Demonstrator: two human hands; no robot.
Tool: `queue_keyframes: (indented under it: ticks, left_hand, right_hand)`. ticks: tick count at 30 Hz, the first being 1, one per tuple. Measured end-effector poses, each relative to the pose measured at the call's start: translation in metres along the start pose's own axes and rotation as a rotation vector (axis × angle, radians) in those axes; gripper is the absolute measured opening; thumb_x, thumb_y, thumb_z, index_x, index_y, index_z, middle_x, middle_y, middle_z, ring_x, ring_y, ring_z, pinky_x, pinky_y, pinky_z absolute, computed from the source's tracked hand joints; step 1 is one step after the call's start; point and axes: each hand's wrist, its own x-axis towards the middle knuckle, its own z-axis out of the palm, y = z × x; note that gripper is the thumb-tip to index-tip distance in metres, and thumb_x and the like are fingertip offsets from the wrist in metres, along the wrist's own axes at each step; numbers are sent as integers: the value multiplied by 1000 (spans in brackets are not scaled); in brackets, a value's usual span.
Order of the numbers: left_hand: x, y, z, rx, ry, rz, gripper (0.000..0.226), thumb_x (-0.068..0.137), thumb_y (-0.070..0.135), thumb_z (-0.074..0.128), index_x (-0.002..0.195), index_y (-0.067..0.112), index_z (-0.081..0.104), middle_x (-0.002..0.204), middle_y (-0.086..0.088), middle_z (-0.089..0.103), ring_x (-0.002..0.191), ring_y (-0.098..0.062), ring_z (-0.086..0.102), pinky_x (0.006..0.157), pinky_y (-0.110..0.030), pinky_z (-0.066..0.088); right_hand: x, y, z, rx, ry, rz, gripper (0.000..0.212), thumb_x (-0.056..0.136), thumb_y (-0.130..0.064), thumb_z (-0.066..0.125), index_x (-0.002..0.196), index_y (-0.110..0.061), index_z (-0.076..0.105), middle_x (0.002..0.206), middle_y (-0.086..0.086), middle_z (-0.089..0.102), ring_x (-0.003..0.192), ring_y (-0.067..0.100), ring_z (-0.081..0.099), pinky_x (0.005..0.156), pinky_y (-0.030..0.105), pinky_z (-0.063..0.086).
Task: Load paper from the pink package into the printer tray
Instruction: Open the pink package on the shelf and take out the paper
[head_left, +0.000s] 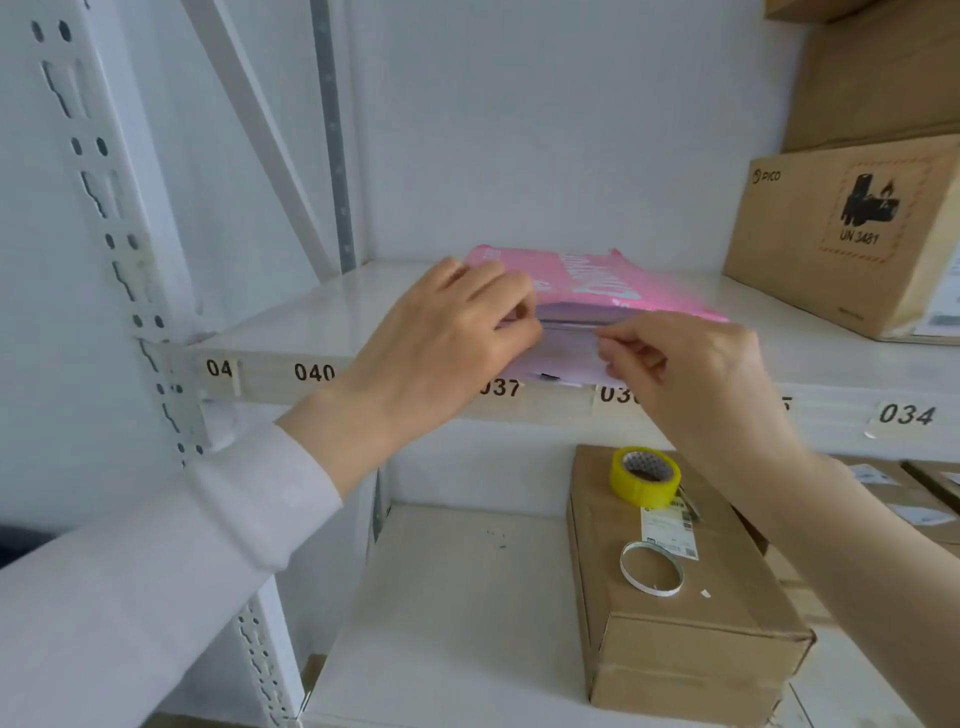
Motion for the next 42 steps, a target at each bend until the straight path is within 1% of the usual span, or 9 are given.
queue_keyframes:
  ticks: [2, 6, 11, 19, 27, 32, 35, 39, 42]
  left_hand:
    - [6, 0, 3, -16, 5, -76, 13, 80, 1, 58, 75, 12, 64, 95, -10, 66, 84, -29, 57, 71, -33, 33]
    - [8, -2, 11, -74, -15, -182, 11, 83, 12, 59, 78, 13, 68, 114, -13, 63, 101, -30, 51, 79, -35, 33]
    - [11, -3, 12, -117, 20, -233, 14, 84, 16, 56, 78, 13, 68, 109, -11, 66, 94, -32, 61, 75, -35, 36]
    - [13, -7, 19, -115, 3, -212, 9, 80, 21, 64, 81, 21, 73, 108, -8, 68, 92, -29, 63, 75, -34, 33]
    - [15, -8, 20, -115, -27, -231, 9, 80, 21, 65, 79, 19, 74, 105, -5, 69, 89, -27, 63, 75, -33, 31]
    - [15, -9, 20, -143, -30, -244, 14, 82, 25, 61, 81, 19, 74, 102, -4, 69, 87, -27, 63, 73, -31, 32]
    - [16, -12, 19, -167, -50, -249, 17, 82, 29, 60, 82, 20, 74, 101, -4, 69, 85, -27, 64, 71, -33, 41]
    - [20, -9, 18, -203, -66, -282, 26, 80, 33, 54, 78, 18, 74, 98, -4, 70, 84, -27, 64, 69, -33, 44]
    - [21, -5, 18, -202, -58, -283, 27, 80, 31, 52, 74, 15, 73, 96, -5, 70, 83, -26, 64, 67, -33, 44]
  right_hand:
    - [6, 3, -1, -20, 5, 5, 12, 79, -7, 58, 75, -7, 70, 61, 10, 68, 54, 26, 66, 55, 35, 46]
    - [13, 6, -2, -125, 36, 5, 9, 75, -7, 60, 75, -8, 69, 68, 10, 69, 52, 32, 59, 47, 39, 53]
    - [14, 9, -5, -338, 110, -59, 9, 78, -12, 64, 70, -14, 67, 70, 7, 68, 47, 32, 58, 36, 29, 44]
    - [23, 11, -5, -413, 68, -95, 13, 74, -10, 67, 62, -14, 68, 66, 7, 63, 50, 27, 57, 39, 21, 33]
    - [25, 9, -8, -419, 54, -102, 15, 74, -13, 67, 60, -10, 68, 65, 8, 63, 51, 27, 58, 41, 19, 31]
    - [27, 10, -5, -502, 9, -100, 16, 72, -10, 67, 57, -9, 65, 65, 9, 60, 49, 28, 56, 38, 21, 34]
    - [30, 10, -4, -552, -24, -95, 18, 71, -10, 67, 54, -9, 63, 64, 8, 59, 47, 28, 55, 39, 18, 27]
    - [36, 9, -4, -568, -47, -111, 16, 66, -7, 67, 51, -10, 60, 61, 8, 56, 44, 29, 53, 45, 13, 10]
    - [38, 11, -5, -518, -57, -132, 13, 64, -5, 65, 52, -9, 61, 61, 9, 55, 44, 30, 53, 41, 16, 20]
